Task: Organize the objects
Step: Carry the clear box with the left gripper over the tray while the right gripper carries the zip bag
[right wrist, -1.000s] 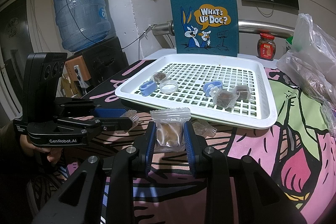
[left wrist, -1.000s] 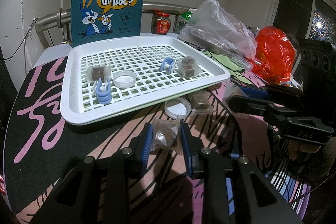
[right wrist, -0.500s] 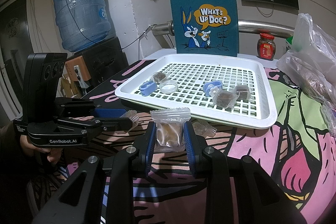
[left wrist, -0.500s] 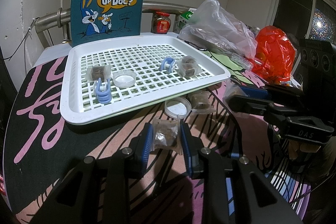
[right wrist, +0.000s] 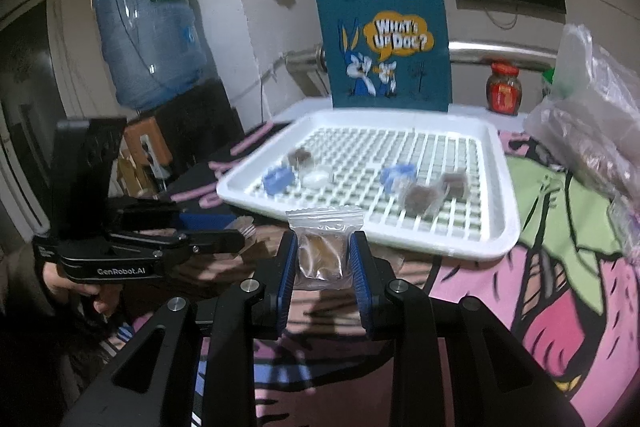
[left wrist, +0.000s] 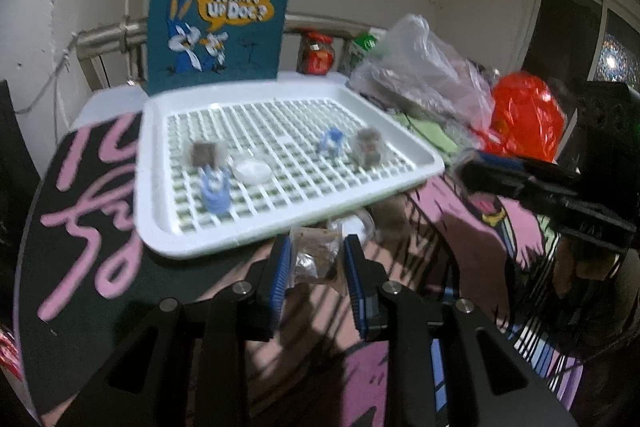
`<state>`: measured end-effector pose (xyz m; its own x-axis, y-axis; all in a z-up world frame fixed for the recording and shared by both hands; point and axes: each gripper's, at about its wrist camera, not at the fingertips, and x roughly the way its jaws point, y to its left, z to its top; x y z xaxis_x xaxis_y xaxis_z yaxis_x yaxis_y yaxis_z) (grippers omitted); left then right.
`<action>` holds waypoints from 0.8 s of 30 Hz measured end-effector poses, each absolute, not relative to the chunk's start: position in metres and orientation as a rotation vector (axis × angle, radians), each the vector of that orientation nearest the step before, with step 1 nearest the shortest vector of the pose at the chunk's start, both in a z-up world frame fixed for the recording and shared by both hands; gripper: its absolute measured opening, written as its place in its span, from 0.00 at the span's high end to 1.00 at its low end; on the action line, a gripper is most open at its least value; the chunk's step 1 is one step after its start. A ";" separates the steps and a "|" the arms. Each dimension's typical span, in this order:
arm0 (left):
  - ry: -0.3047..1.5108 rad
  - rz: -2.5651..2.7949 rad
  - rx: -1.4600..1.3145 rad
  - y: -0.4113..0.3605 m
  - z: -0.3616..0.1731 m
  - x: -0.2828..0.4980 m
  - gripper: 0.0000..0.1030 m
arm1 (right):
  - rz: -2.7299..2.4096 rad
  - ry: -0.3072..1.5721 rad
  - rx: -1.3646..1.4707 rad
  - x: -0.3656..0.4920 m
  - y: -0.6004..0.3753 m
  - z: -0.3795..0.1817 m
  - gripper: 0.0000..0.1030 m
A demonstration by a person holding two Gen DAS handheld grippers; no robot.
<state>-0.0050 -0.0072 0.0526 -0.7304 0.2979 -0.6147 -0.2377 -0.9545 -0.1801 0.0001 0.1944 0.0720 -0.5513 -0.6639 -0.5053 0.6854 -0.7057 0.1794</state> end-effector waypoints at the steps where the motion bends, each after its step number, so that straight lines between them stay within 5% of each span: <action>1: -0.126 2.694 -0.960 -0.011 0.057 -0.006 0.74 | -2.251 0.045 0.698 -0.002 0.197 0.077 0.75; 10: -0.174 2.812 -0.942 -0.048 0.077 -0.044 0.74 | -2.283 -0.083 0.641 -0.050 0.209 0.113 0.75; 24: -0.189 2.853 -1.041 -0.051 0.050 -0.089 0.74 | -2.310 -0.006 0.873 -0.107 0.179 0.055 0.75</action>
<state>-0.0894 -0.0514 0.0500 -0.7616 0.1347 -0.6339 -0.0500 -0.9874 -0.1498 -0.1069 0.1793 0.0548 -0.5599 -0.5836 -0.5881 0.5808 -0.7827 0.2238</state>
